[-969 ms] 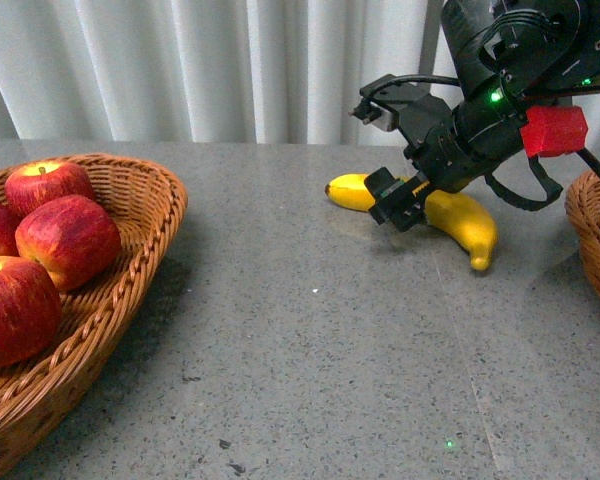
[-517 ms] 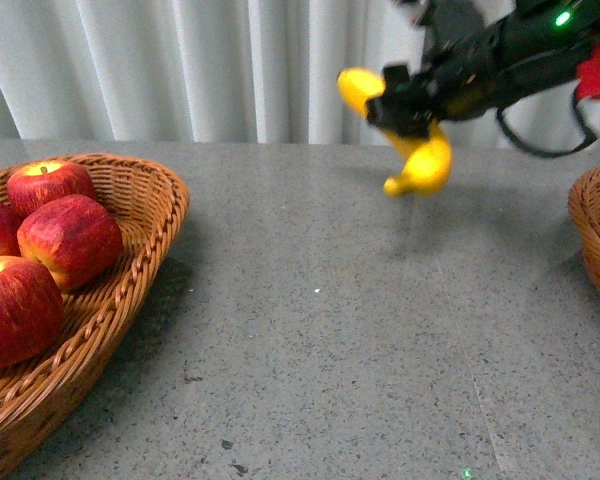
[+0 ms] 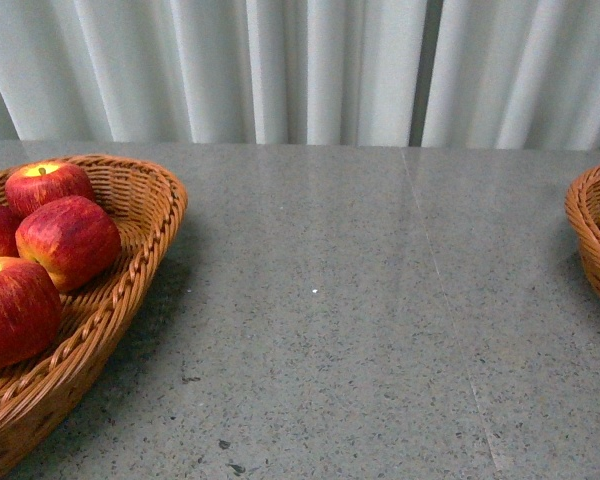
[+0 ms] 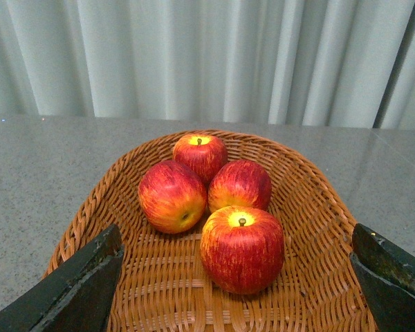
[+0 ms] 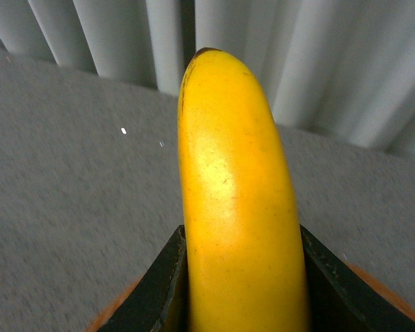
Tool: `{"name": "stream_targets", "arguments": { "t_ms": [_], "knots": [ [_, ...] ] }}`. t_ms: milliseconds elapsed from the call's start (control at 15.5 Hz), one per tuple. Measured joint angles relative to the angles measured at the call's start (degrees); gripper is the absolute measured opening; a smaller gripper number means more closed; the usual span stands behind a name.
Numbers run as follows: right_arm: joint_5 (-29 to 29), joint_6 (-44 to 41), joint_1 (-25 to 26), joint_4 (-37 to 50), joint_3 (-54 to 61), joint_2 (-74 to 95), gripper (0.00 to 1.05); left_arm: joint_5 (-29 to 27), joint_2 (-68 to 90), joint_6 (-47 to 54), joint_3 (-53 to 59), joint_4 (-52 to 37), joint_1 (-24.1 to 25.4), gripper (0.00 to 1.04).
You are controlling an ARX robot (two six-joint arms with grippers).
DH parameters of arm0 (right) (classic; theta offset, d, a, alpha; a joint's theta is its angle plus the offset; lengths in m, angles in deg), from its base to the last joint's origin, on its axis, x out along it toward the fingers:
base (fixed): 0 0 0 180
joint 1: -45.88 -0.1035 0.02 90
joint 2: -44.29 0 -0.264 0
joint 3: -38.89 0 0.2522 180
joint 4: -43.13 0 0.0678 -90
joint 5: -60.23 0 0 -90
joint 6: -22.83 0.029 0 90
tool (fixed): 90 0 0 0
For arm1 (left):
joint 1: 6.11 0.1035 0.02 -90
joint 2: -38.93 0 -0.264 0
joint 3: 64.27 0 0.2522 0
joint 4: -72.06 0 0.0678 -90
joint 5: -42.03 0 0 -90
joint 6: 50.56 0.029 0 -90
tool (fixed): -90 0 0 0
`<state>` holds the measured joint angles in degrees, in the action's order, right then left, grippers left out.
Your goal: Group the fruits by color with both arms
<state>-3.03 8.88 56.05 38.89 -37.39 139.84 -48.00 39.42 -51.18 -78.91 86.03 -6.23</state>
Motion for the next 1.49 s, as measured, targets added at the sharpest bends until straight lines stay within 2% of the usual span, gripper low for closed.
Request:
{"name": "stream_targets", "arguments": {
  "t_ms": [258, 517, 646, 775, 905, 1163, 1292, 1357, 1486],
  "knots": [
    [1.7, -8.3, 6.1, -1.8, 8.5, -2.5, 0.37, 0.0, 0.0, 0.0, 0.0, 0.0, 0.0, 0.98],
    [5.2, -8.2, 6.0, -0.9, 9.8, -7.3, 0.85, 0.0, 0.0, 0.0, 0.0, 0.0, 0.0, 0.98],
    [9.4, -3.1, 5.9, 2.4, 10.3, -11.4, 1.0, 0.0, 0.0, 0.0, 0.0, 0.0, 0.0, 0.98],
    [12.7, 6.7, 6.0, 9.4, 14.4, -17.0, 0.98, 0.0, 0.0, 0.0, 0.0, 0.0, 0.0, 0.98],
    [13.1, 11.0, 6.0, 11.5, 16.5, -19.3, 0.98, 0.0, 0.0, 0.0, 0.0, 0.0, 0.0, 0.98],
    [14.9, 25.6, 8.0, 17.6, 28.6, -31.6, 0.98, 0.0, 0.0, 0.0, 0.0, 0.0, 0.0, 0.98],
    [-5.3, 19.6, 3.3, 22.9, 38.0, -40.3, 0.76, 0.0, 0.0, 0.0, 0.0, 0.0, 0.0, 0.98],
    [-12.4, 17.0, 1.0, 24.5, 44.2, -45.3, 0.63, 0.0, 0.0, 0.0, 0.0, 0.0, 0.0, 0.98],
    [-17.7, 15.3, -1.6, 23.6, 51.7, -50.2, 0.39, 0.0, 0.0, 0.0, 0.0, 0.0, 0.0, 0.98]
  ]
}}
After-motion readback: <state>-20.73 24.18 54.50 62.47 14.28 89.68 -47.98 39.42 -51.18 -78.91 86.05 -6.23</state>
